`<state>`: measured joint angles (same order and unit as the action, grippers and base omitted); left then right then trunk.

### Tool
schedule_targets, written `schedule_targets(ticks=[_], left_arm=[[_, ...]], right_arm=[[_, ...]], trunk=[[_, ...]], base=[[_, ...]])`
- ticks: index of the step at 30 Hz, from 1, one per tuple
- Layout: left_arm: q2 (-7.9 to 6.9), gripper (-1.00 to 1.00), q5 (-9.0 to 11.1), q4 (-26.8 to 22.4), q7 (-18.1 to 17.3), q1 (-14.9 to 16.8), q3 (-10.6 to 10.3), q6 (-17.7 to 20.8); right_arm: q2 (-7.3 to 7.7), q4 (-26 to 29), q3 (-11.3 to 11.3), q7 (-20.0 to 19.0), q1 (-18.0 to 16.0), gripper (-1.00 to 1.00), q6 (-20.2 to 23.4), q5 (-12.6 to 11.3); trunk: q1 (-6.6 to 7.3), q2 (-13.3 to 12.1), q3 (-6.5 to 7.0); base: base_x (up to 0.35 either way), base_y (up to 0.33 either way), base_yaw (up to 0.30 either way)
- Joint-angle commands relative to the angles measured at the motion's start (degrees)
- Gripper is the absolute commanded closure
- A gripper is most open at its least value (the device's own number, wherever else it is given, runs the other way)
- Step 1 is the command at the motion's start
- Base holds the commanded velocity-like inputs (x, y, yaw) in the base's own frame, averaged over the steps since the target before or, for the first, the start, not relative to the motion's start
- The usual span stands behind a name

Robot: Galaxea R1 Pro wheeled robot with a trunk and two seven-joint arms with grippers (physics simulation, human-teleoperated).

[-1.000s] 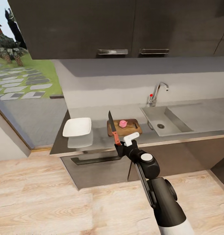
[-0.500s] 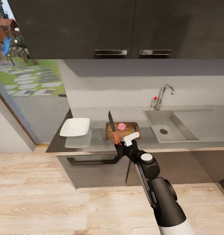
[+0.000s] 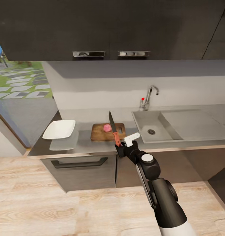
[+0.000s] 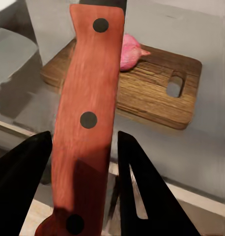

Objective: In the kitchen, take the Vidalia onion out of the sink, dice it on the chopping board with the paring knife, put the diced onion into the bowl on the countertop, then place both the paring knife and the chopping board into the sink.

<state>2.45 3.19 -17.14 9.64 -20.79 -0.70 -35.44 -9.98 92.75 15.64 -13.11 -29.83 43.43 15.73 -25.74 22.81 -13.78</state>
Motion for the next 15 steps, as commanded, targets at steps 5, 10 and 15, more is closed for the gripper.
schedule_targets(ticks=[5, 10, 15], left_arm=[[0.01, -1.00, 0.32, -0.09, 0.02, -0.04, -0.09, -0.07], [0.01, -1.00, 0.32, -0.09, 0.02, -0.04, -0.09, -0.07], [0.01, -1.00, 0.32, -0.09, 0.02, -0.04, -0.09, -0.05]], right_arm=[[-0.02, 0.06, 0.01, -0.43, -0.05, 1.00, 0.25, 0.62], [-0.02, 0.06, 0.01, -0.43, -0.05, 1.00, 0.25, 0.62], [-0.02, 0.06, 0.01, -0.43, -0.05, 1.00, 0.30, 0.65]], trunk=[[-0.04, 0.11, 0.17], [-0.04, 0.11, 0.21], [-0.04, 0.11, 0.21]], base=[[0.000, -0.030, -0.157], [0.135, -0.001, -0.022], [0.262, 0.066, -0.002]])
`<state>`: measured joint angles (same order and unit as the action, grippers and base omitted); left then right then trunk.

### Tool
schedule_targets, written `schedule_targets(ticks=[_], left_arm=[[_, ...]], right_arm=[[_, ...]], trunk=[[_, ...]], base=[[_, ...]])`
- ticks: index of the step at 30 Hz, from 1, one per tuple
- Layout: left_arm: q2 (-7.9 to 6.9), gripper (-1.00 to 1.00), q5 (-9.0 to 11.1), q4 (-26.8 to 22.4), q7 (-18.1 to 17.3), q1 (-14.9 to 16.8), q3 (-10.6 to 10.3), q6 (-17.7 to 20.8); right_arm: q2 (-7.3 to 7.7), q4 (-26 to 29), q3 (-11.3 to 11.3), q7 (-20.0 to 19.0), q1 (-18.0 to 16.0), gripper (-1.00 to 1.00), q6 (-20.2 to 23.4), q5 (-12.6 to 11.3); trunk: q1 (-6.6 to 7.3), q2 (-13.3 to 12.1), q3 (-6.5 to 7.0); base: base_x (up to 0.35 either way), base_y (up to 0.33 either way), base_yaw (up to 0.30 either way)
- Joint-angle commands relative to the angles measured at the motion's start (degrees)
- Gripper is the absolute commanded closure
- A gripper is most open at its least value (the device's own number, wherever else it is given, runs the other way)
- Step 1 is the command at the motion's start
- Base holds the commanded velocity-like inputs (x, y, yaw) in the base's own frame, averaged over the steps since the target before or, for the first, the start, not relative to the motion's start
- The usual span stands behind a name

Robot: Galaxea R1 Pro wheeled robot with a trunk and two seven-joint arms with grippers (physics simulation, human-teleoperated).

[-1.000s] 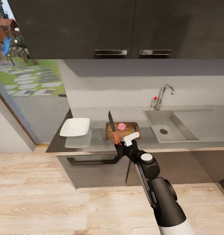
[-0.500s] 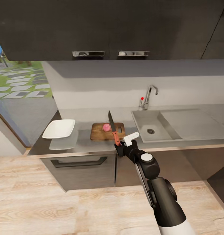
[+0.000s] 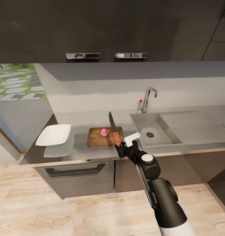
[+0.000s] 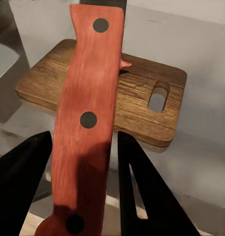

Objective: In the kitchen, take the Vidalia onion out of the sink, dice it on the chopping board with the paring knife, put the diced onion into the bowl on the countertop, then place both the paring knife and the chopping board into the sink.

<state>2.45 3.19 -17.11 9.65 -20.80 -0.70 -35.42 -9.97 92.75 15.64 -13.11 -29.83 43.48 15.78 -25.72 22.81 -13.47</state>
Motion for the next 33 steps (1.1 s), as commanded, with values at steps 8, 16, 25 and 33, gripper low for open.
schedule_targets(ticks=[8, 16, 25, 33], left_arm=[[0.01, -1.00, 0.32, -0.11, 0.02, -0.03, -0.09, 0.00], [0.01, -1.00, 0.32, -0.11, 0.02, -0.03, -0.09, 0.00], [0.01, -1.00, 0.35, -0.07, 0.02, -0.03, -0.09, 0.02], [0.01, -1.00, 0.36, -0.03, 0.02, -0.03, -0.09, 0.09]], right_arm=[[-0.03, 0.06, 0.00, -0.39, -0.06, 1.00, 0.44, 0.63], [-0.03, 0.06, -0.08, 0.34, -0.06, 1.00, 2.89, 2.36], [-0.03, -0.25, 5.23, 6.90, -0.42, 1.00, 8.90, 18.45], [-0.03, -1.82, 6.94, 7.26, -2.01, 1.00, 12.08, 27.98]], trunk=[[-0.06, 0.11, -0.10], [-0.06, 0.11, -0.10], [-0.06, 0.11, -0.10], [-0.06, 0.11, -0.10]], base=[[0.063, 0.014, 0.000], [0.001, 0.000, 0.000], [0.000, 0.000, 0.000], [0.000, 0.000, 0.000]])
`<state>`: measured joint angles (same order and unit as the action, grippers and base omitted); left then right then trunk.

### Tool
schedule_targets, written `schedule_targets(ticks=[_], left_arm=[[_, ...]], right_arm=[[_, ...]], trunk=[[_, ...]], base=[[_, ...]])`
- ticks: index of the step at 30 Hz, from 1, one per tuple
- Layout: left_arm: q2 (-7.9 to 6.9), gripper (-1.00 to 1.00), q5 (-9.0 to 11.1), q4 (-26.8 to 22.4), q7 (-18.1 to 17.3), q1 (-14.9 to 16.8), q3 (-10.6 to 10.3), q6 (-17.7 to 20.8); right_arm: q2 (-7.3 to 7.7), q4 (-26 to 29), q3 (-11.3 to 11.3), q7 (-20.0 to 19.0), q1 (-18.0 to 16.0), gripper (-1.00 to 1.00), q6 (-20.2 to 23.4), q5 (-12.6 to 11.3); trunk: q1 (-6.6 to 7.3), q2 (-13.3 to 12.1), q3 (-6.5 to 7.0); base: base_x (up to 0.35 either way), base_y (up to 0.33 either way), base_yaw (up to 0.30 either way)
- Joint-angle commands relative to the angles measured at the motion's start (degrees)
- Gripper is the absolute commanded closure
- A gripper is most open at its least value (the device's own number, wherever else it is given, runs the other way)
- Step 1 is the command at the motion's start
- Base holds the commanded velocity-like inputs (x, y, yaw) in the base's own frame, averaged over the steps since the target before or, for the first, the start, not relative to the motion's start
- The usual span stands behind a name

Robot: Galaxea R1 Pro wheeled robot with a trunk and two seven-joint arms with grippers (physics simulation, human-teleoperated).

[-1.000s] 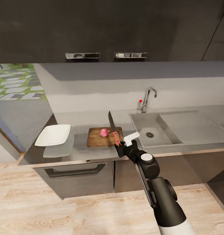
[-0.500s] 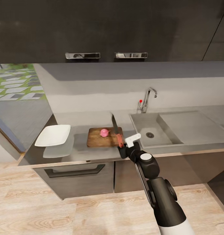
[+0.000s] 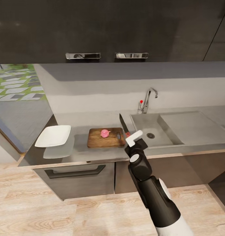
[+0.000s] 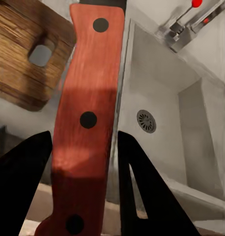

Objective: In the kitchen, take the Vidalia onion out of the sink, dice it on the chopping board with the paring knife, put the diced onion into the bowl on the countertop, then place both the paring knife and the chopping board into the sink.

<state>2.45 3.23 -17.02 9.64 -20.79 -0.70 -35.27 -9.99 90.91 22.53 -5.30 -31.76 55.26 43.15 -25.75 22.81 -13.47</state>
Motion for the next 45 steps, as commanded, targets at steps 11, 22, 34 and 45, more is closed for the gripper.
schedule_targets(ticks=[11, 22, 34, 45], left_arm=[[0.01, -1.00, 0.32, -0.04, 0.02, -0.04, -0.09, -0.06], [0.06, -1.00, 0.29, -0.03, 0.02, -0.04, -0.09, -0.06], [0.06, -1.00, 0.29, -0.03, 0.02, -0.04, -0.09, -0.06], [0.05, -1.00, 0.29, -0.03, 0.02, -0.04, -0.09, -0.06]], right_arm=[[-0.01, -9.15, 4.06, -0.59, -7.25, 1.00, 0.63, 3.49], [-0.01, -17.60, 7.46, 0.72, -15.19, 1.00, 0.57, 3.56], [-0.01, -20.81, 17.48, 6.87, -15.61, 1.00, 0.20, 3.33], [-0.01, -21.20, 20.28, 6.73, -15.61, 1.00, 0.12, 3.14]], trunk=[[-0.03, 0.11, -0.10], [-0.03, 0.11, -0.10], [-0.03, 0.11, -0.10], [-0.03, 0.11, -0.10]], base=[[0.000, 0.000, 0.000], [0.000, 0.000, 0.000], [0.000, 0.000, 0.000], [0.053, 0.000, 0.000]])
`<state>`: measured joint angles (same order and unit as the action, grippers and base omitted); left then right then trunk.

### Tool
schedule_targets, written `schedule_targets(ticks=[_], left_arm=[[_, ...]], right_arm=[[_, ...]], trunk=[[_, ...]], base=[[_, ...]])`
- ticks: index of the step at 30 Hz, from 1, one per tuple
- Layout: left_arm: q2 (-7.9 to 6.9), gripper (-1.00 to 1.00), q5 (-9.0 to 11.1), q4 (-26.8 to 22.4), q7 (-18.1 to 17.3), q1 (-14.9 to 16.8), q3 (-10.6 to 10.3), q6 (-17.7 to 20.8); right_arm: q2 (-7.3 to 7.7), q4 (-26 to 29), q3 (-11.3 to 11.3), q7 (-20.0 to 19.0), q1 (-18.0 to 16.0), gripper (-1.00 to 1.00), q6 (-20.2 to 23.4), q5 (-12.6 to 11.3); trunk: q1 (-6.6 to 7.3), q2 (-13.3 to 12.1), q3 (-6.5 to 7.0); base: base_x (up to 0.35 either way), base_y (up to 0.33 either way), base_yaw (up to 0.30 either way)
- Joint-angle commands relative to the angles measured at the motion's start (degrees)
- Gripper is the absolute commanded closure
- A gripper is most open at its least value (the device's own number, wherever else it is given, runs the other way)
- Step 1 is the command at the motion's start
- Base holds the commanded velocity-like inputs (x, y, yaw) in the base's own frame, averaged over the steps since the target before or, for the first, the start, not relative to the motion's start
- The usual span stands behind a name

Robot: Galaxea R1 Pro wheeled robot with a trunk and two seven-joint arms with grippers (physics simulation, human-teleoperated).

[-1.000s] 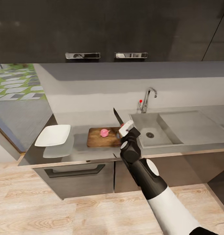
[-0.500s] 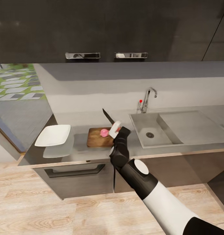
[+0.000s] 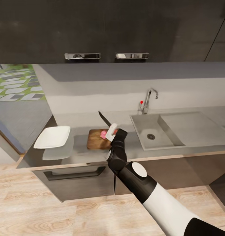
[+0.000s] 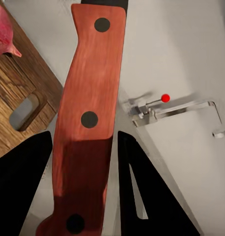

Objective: In the kitchen, take the Vidalia onion out of the sink, dice it on the chopping board with the paring knife, put the diced onion into the bowl on the countertop, then place both the paring knife and the chopping board into the sink.

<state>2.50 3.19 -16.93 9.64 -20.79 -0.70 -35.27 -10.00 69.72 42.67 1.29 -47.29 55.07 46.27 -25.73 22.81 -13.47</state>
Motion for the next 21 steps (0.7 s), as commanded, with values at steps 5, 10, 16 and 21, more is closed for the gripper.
schedule_targets(ticks=[5, 10, 16, 21], left_arm=[[0.00, -1.00, 0.32, -0.12, 0.03, -0.04, -0.09, -0.07], [0.03, -1.00, 0.32, -0.10, 0.03, -0.04, -0.09, -0.07], [0.04, -1.00, 0.32, -0.08, 0.03, -0.04, -0.09, -0.07], [0.04, -1.00, 0.32, -0.06, 0.03, -0.04, -0.09, -0.07]], right_arm=[[0.00, -0.12, 0.65, -0.05, -0.04, 1.00, 0.08, -1.53], [0.00, -0.38, 0.73, -0.12, -0.01, 1.00, 0.05, -2.76], [0.00, -2.40, 0.75, -0.06, 0.00, 1.00, -0.02, -3.01], [0.00, -3.12, 1.24, -0.06, 0.00, 1.00, -0.04, -3.03]], trunk=[[-0.05, 0.11, -0.10], [-0.05, 0.11, -0.10], [-0.05, 0.11, -0.10], [-0.05, 0.11, -0.10]], base=[[0.142, 0.000, 0.000], [0.041, 0.000, 0.000], [0.005, 0.000, 0.000], [0.000, 0.000, 0.000]])
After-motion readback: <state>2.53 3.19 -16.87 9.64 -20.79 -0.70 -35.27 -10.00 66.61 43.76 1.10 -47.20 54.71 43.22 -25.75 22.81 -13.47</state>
